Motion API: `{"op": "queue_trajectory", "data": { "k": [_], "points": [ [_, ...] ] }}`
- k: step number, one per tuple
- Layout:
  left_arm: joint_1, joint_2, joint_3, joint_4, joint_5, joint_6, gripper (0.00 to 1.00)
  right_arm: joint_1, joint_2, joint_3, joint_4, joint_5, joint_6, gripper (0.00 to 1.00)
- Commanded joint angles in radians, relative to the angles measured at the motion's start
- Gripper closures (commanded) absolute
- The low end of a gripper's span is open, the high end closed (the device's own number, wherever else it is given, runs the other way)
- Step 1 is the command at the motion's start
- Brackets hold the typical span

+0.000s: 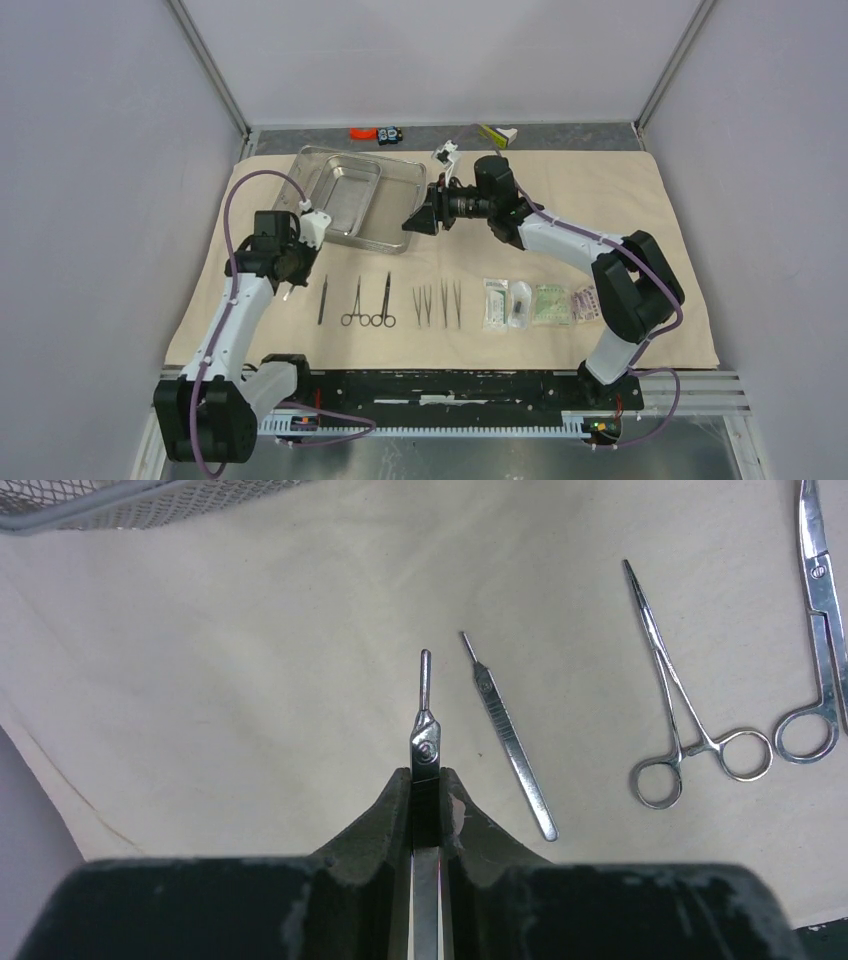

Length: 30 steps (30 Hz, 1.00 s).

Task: Open and lay out the surgical kit
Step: Place the medical item in the surgical kit.

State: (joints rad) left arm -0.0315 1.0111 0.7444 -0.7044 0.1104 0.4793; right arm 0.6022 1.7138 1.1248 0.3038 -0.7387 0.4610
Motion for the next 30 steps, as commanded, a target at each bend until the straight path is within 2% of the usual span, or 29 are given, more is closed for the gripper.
{"op": "queue_trajectory", "data": {
  "k": [1,13,18,23,30],
  "points": [
    [0.028,0.028,0.024,0.007,0.016,-0.086,0.98,0.004,-0.036,-0.016,0.055,0.014,-0.006,0.41],
    [0.115,0.326,0.04,0.061,0.012,-0.102,0.98,0.002,-0.05,-0.029,0.017,0.069,-0.091,0.41],
    [0.122,0.368,0.107,0.055,0.025,-0.161,0.98,0.004,-0.026,-0.028,0.01,0.076,-0.1,0.4],
    [0.121,0.421,0.17,0.024,0.027,-0.201,0.98,0.003,0.0,-0.014,-0.004,0.079,-0.112,0.4],
    [0.126,0.53,0.295,-0.101,0.078,-0.328,0.98,0.004,0.019,-0.005,-0.018,0.089,-0.127,0.4]
  ]
}}
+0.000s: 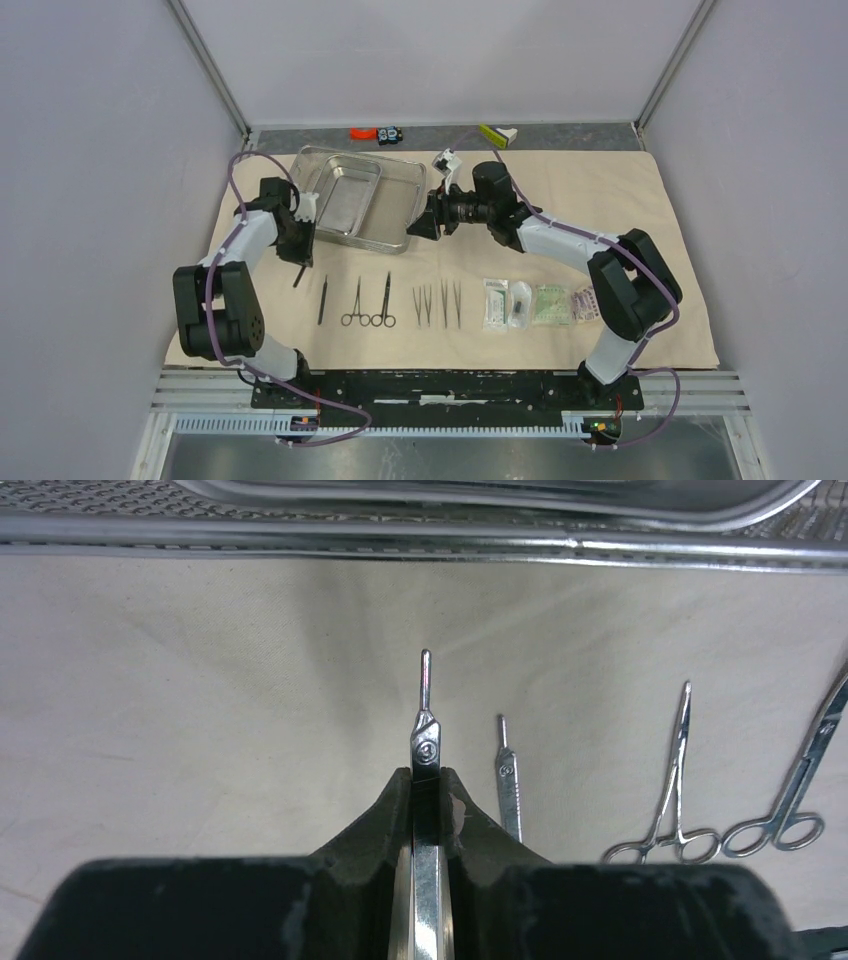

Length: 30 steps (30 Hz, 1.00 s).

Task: Open and lay out the surgical kit
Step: Place the medical item in the surgical kit.

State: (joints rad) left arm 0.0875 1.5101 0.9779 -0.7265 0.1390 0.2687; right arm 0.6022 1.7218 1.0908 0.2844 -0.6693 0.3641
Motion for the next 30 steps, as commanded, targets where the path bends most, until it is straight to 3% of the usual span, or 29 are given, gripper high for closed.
{"op": "queue_trajectory", "data": {
  "k": [1,13,30],
  "points": [
    [0.008,0.028,0.061,-0.075,0.046,-0.128,0.98,0.003,0.012,0.028,0.0,0.021,-0.032,0.4],
    [0.038,0.161,0.108,-0.12,0.049,-0.224,0.98,0.004,0.023,0.032,0.001,0.008,-0.023,0.41],
    [0.041,0.188,0.105,-0.227,0.035,-0.235,0.98,0.004,0.033,0.033,0.008,0.004,-0.016,0.4]
  ]
}}
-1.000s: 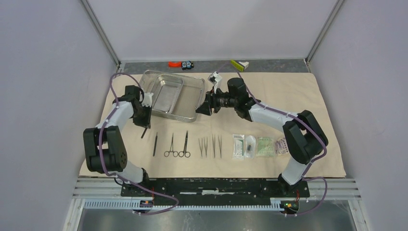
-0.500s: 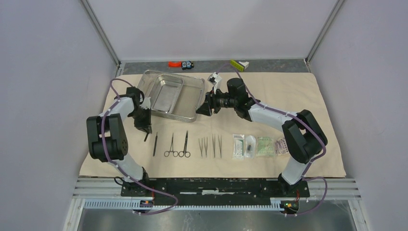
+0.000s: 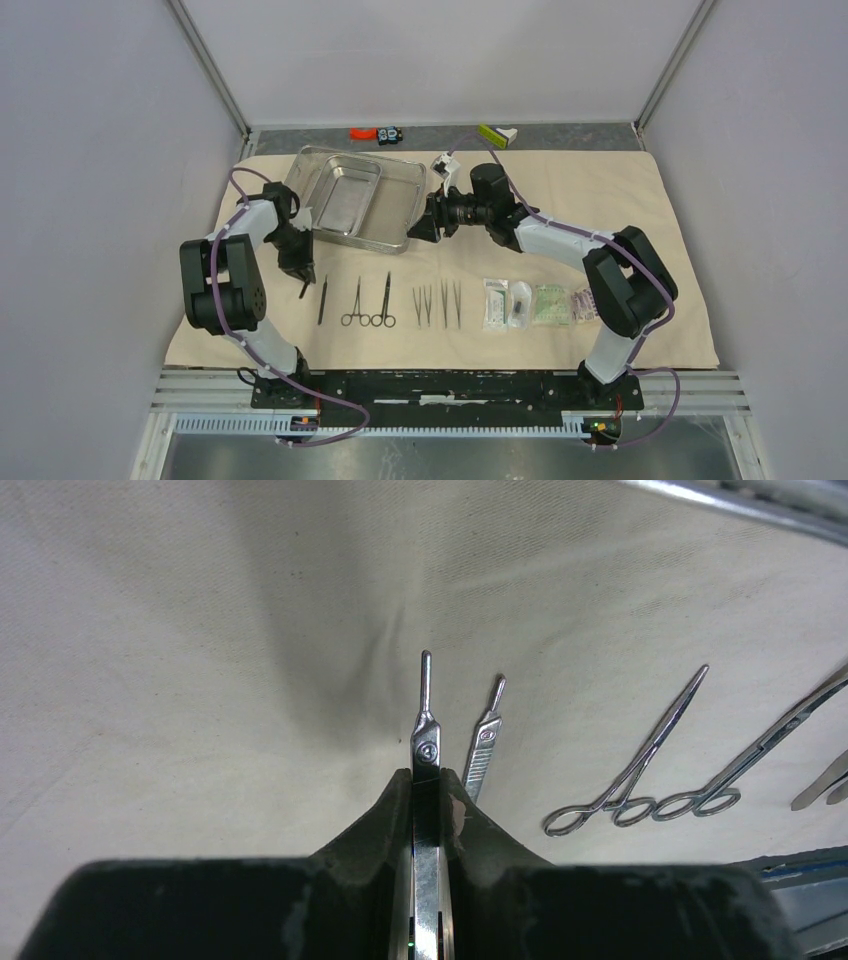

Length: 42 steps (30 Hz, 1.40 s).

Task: Open and lay out the surgical kit
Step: Place the medical item in the surgical kit.

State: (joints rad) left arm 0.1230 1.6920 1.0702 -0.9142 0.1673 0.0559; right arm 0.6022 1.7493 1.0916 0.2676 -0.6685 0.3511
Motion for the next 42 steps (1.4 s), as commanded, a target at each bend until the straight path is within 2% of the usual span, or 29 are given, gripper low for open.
{"op": "queue_trajectory", "data": {
  "k": [1,9,19,25,31,42],
  "points": [
    [0.006,0.011,0.011,-0.043,0.011,-0.022,0.98,0.004,0.004,0.031,0.024,0.003,-0.002,0.41],
    [0.006,0.072,0.026,-0.042,0.03,-0.02,0.98,0.004,-0.012,0.025,0.02,0.012,-0.014,0.4],
    [0.007,0.056,0.016,-0.037,0.036,-0.024,0.97,0.003,-0.008,0.028,0.017,0.005,-0.017,0.4],
    [0.007,0.043,0.01,-0.042,0.024,-0.016,0.87,0.002,0.002,0.037,0.015,0.003,-0.012,0.4],
    [0.007,0.041,0.011,-0.062,0.013,-0.001,0.81,0.002,-0.001,0.036,0.012,0.005,-0.014,0.4],
    [0.008,0.033,0.002,-0.093,-0.022,0.027,0.74,0.0,-0.011,0.036,0.006,0.013,-0.023,0.4]
  ]
}}
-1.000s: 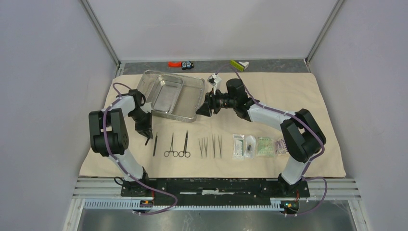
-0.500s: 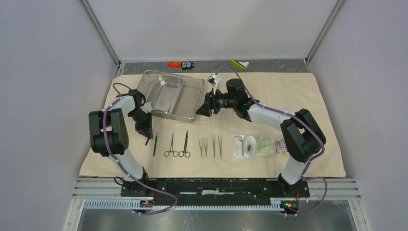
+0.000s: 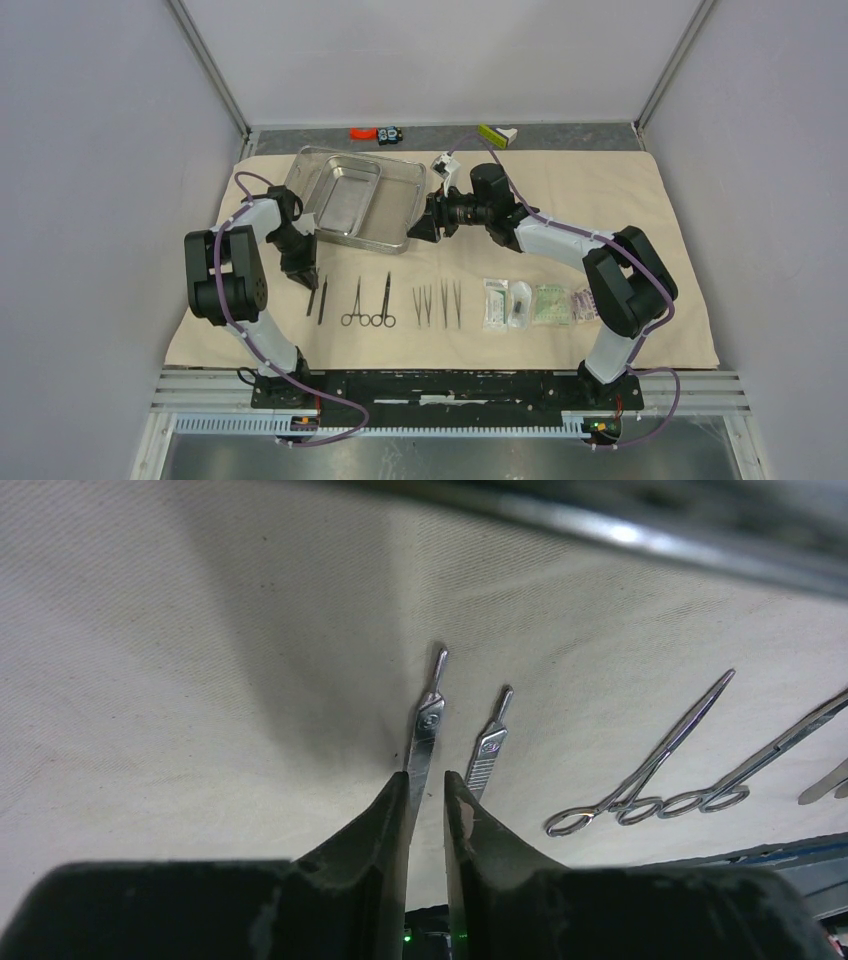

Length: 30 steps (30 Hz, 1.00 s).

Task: Open and lay out the surgical kit
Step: Place the medical item in the surgical kit.

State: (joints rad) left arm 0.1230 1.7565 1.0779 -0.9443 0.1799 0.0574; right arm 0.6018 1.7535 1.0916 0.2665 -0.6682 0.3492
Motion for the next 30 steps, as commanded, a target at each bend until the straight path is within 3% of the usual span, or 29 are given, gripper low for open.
{"op": "queue_trajectory", "data": {
  "k": [1,18,30],
  "points": [
    [0.007,-0.028,-0.003,-0.067,-0.036,0.028,0.74,0.0,-0.015,0.037,0.008,0.013,-0.021,0.4],
    [0.006,0.028,0.003,-0.064,-0.01,0.032,0.73,-0.002,-0.025,0.036,0.008,0.013,-0.023,0.4],
    [0.003,0.039,0.012,-0.092,-0.008,0.057,0.87,-0.01,-0.013,0.038,0.006,0.011,-0.024,0.4]
  ]
}}
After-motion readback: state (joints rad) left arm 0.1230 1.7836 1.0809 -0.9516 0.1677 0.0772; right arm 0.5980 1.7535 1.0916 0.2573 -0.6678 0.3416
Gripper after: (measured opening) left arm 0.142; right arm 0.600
